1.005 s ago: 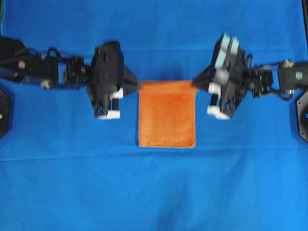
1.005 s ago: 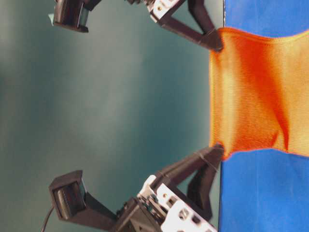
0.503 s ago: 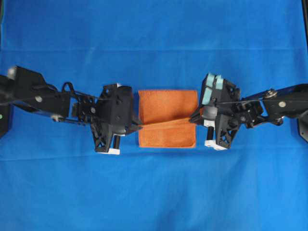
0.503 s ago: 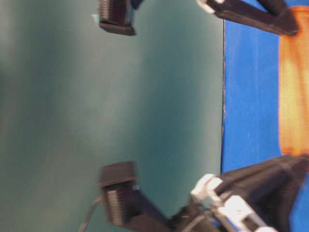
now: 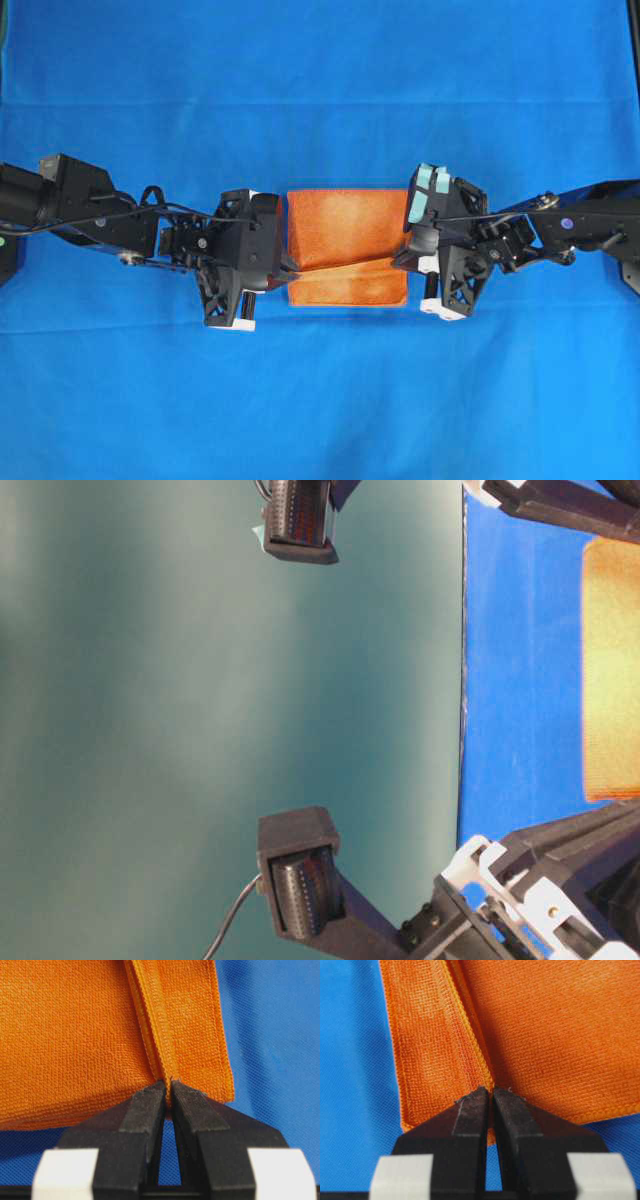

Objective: Fold the orange towel.
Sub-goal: 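Release the towel and pull both grippers outward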

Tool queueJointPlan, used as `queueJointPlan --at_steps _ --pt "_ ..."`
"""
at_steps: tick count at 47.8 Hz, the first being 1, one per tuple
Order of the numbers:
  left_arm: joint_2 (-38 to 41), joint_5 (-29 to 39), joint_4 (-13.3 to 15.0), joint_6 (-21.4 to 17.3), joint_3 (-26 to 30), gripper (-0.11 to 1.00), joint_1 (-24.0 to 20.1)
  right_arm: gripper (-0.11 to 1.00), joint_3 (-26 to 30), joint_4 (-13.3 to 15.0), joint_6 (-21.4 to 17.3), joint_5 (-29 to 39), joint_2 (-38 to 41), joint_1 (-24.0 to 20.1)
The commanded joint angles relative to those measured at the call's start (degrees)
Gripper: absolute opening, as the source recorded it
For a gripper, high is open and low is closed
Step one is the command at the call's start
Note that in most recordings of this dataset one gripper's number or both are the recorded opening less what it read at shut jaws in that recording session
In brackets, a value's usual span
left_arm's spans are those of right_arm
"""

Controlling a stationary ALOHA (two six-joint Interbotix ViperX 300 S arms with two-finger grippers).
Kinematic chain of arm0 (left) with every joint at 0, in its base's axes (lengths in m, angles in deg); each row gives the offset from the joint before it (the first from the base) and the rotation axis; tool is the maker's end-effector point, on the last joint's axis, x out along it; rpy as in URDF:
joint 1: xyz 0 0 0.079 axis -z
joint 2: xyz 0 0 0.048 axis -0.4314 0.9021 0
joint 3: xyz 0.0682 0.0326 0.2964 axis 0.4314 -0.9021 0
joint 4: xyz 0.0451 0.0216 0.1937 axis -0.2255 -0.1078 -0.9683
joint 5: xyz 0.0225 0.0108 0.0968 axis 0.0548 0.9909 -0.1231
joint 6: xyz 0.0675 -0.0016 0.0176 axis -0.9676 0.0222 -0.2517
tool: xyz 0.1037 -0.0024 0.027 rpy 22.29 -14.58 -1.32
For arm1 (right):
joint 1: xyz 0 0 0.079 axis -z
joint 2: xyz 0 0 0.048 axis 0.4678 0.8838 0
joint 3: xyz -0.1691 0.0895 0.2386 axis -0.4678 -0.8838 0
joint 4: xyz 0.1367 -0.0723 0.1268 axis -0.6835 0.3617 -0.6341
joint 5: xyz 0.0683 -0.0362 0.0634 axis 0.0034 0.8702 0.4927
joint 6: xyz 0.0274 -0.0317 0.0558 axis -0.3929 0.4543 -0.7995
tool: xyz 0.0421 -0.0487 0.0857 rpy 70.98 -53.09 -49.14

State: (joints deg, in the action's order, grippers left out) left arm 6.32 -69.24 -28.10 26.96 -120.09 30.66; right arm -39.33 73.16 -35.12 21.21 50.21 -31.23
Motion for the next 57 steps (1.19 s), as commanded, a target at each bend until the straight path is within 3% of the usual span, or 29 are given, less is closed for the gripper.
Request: queueJointPlan --at_steps 1,6,9,15,33,42,57 --pt "-0.8 -0.4 0.1 0.1 0.5 0.06 0.4 0.17 0.9 -0.1 0.0 -1.1 -0.6 -0.6" --pt "-1.2 -0.3 0.1 0.0 0.6 0.25 0.5 0.49 1.2 -0.1 0.1 -1.6 -0.6 -0.9" --pt "-1.8 0.2 0.1 -0.2 0.5 0.45 0.5 0.63 1.8 -0.1 0.1 -1.3 -0.7 -1.1" --pt "-4.7 2.9 0.1 -1.1 0.6 0.77 0.5 0.6 2.6 0.0 0.2 0.4 -2.5 -1.9" --pt "-22.9 16.4 0.1 -1.8 -1.5 0.65 0.5 0.59 2.8 0.7 0.9 14.1 -19.6 -4.6" --pt "-33.5 17.4 0.1 -1.8 -5.3 0.64 0.4 0.59 0.6 4.9 0.9 19.5 -29.4 -4.6" --pt "-52.3 12.6 0.1 -1.8 -16.0 0.64 -1.8 0.59 -6.3 11.2 0.8 20.0 -45.4 -4.5"
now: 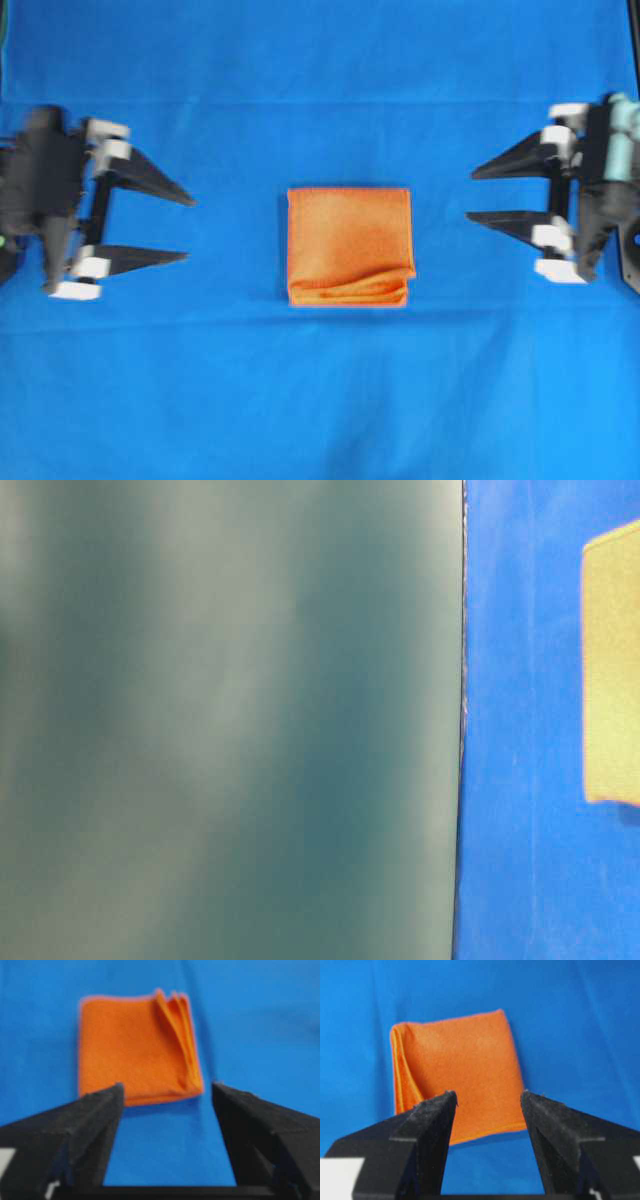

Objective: Fold the orange towel.

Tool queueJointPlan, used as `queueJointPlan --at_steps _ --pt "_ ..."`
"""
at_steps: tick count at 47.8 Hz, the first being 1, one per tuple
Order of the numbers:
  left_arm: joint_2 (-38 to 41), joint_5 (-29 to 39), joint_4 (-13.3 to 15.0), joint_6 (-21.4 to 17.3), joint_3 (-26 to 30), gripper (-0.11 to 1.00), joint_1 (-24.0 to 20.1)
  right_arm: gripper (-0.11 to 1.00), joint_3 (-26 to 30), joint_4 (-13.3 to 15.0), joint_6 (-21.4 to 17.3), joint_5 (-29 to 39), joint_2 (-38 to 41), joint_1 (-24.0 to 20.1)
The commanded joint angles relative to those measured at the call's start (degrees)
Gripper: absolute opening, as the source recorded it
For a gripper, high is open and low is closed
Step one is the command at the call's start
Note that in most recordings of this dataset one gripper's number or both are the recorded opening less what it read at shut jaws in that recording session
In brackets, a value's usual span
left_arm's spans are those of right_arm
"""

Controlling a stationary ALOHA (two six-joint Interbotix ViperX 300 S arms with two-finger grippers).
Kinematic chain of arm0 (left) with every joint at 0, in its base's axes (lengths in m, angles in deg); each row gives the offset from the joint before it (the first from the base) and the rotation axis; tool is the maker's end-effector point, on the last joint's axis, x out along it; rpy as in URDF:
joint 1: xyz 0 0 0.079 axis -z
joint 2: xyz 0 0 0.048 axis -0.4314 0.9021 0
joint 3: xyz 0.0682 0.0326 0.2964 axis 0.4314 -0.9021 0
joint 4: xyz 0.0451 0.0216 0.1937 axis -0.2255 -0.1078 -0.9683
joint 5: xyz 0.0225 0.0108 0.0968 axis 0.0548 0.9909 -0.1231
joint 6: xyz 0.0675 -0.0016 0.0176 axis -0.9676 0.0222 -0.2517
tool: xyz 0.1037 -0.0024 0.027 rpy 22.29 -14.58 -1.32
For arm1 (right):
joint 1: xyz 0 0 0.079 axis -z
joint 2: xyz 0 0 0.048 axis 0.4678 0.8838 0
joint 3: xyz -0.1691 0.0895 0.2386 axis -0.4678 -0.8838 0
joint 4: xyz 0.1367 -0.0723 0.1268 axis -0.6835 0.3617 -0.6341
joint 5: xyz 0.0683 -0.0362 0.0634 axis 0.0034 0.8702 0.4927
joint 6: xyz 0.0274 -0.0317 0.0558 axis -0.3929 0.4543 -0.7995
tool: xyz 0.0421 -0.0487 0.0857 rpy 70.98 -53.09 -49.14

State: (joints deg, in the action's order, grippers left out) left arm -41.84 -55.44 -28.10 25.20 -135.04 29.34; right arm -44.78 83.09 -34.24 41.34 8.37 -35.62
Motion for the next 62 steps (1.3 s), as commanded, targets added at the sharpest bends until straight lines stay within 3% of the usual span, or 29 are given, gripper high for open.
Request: queueJointPlan --at_steps 1,11,29,39,62 --pt "-5.4 -1.3 0.1 -0.1 -1.8 0.64 -0.6 0.59 -1.4 1.4 -0.1 -0.3 -4.6 -0.1" --pt "-16.3 -1.4 0.1 0.0 -8.7 0.64 -3.3 0.59 -8.2 1.8 -0.5 -1.1 -14.7 1.1" --pt "-31.3 -1.3 0.1 1.3 -20.0 0.62 -8.3 0.59 -19.6 1.6 -0.8 -6.6 -26.0 9.1" --pt "-33.4 -1.0 0.2 2.3 -20.6 0.62 -8.3 0.59 -21.8 1.1 -1.0 -12.8 -26.2 13.1" --pt "-33.2 -1.0 0.2 2.4 -20.7 0.62 -8.3 0.58 -21.9 1.1 -1.0 -13.1 -25.8 13.4"
